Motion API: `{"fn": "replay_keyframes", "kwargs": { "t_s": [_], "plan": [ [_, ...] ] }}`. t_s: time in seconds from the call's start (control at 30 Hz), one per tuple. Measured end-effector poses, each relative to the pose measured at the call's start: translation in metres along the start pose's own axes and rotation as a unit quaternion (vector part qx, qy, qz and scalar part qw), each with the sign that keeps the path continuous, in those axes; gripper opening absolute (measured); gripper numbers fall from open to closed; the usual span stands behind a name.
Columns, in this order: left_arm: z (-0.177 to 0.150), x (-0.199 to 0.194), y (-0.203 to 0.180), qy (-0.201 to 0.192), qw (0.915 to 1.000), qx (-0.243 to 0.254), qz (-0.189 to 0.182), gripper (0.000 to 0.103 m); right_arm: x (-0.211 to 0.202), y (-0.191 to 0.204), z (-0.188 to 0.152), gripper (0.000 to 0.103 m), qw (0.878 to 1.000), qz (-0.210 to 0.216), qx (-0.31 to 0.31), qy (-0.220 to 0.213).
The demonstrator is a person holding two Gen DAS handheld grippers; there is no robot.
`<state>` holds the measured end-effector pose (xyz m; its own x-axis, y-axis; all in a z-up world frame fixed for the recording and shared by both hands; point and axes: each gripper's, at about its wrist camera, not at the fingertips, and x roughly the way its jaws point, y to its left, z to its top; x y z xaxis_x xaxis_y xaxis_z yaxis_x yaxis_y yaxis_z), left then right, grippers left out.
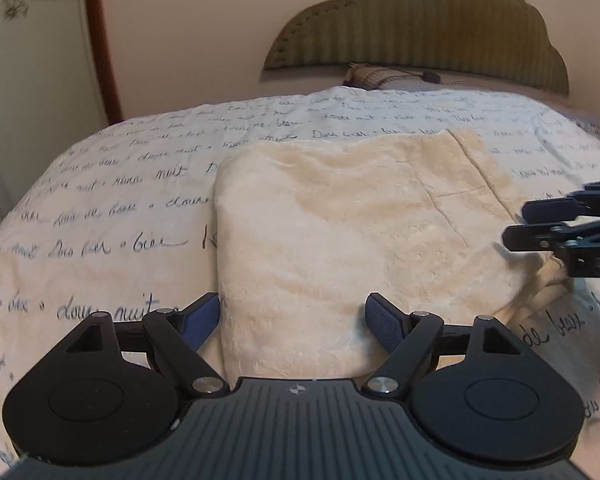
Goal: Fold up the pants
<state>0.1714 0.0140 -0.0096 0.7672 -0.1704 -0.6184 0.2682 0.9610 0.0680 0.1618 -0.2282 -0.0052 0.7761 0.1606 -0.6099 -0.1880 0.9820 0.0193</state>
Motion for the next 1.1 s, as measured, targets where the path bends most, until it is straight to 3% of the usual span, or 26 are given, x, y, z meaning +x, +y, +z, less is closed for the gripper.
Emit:
{"fn": "replay_keyframes", "kwargs": {
  "t_s": [0.1, 0.2, 0.4, 0.6, 0.73, 1.1],
  "plan": [
    [-0.003, 0.000, 0.003, 0.002, 0.9996, -0.027, 0.001, 0.085, -0.012, 0.015, -0.005, 0.042, 1.000, 0.009, -0.016, -0.007],
    [-0.004, 0.000, 0.003, 0.006, 0.9990, -0.043, 0.007, 0.087, -0.004, 0.020, -0.017, 0.044, 0.999, -0.010, -0.044, 0.001],
    [-0.005, -0.017, 0.002, 0.008, 0.9984, -0.053, 0.017, 0.087, -0.017, 0.015, -0.015, 0.046, 1.000, -0.022, 0.020, -0.009],
    [-0.018, -0.042, -0.001, 0.017, 0.9972, -0.072, 0.002, 0.089, -0.053, 0.022, -0.028, 0.056, 0.997, 0.016, 0.067, -0.028],
    [-0.034, -0.058, -0.012, 0.022, 0.9984, -0.053, 0.003, 0.089, -0.072, 0.033, -0.042, 0.072, 0.996, 0.032, 0.077, -0.016],
    [-0.068, -0.075, -0.025, 0.037, 0.9976, -0.060, 0.003, 0.090, -0.102, 0.061, -0.077, 0.078, 0.995, 0.044, 0.094, -0.004]
  ]
}}
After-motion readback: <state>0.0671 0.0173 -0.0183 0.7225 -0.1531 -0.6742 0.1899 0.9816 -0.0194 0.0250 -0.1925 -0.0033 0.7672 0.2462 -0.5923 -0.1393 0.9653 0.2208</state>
